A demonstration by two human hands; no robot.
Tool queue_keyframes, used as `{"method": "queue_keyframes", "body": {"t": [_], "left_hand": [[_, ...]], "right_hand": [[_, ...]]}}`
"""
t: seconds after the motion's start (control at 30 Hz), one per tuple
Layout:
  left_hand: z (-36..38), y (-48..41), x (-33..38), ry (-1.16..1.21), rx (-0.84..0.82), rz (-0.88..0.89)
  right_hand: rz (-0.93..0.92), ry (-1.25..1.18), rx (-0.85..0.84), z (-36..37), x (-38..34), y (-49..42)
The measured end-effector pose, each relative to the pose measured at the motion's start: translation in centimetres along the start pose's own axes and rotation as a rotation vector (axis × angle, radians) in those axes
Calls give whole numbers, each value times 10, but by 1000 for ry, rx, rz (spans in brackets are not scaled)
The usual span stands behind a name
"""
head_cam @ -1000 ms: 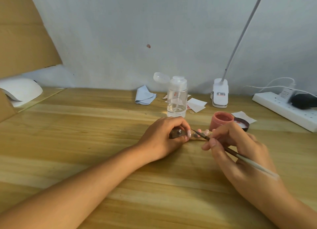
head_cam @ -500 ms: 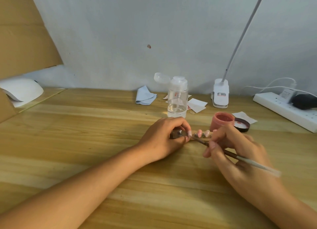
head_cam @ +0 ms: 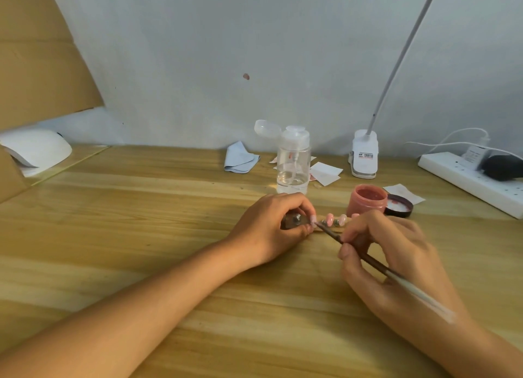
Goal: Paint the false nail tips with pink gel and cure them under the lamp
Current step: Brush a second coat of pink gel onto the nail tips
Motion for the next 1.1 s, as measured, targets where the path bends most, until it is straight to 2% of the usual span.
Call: {"method": "queue_keyframes", "body": {"t": [0.13,0.33,0.47,0.7,0.83,1.1], "left_hand": [[0,0,1,-25,-1,-12],[-1,1,1,-13,-6,-19],[-2,1,1,-26,-8,-24],[0,1,0,-4,-1,-10],[0,0,-1,-25,-7,-26],[-1,1,-1,-39,-11,-39]], "right_hand": [[-65,106,-46,6,0,0],[-79,78,9,2,1,2],[-98,147,-44,7,0,1],[-70,86,22,0,-1,2],[-83,140,-34,6,-1,1],[-53,93,7,2,-1,0]]}}
Point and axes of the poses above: each hand's wrist, its own y-axis away from the middle knuckle, its own z-axis out of the palm, x = y × z, the point moved 4 cm from there along -y, towards the middle knuckle, and after that the axes turned 9 degrees about -y, right-handed, at the moved point
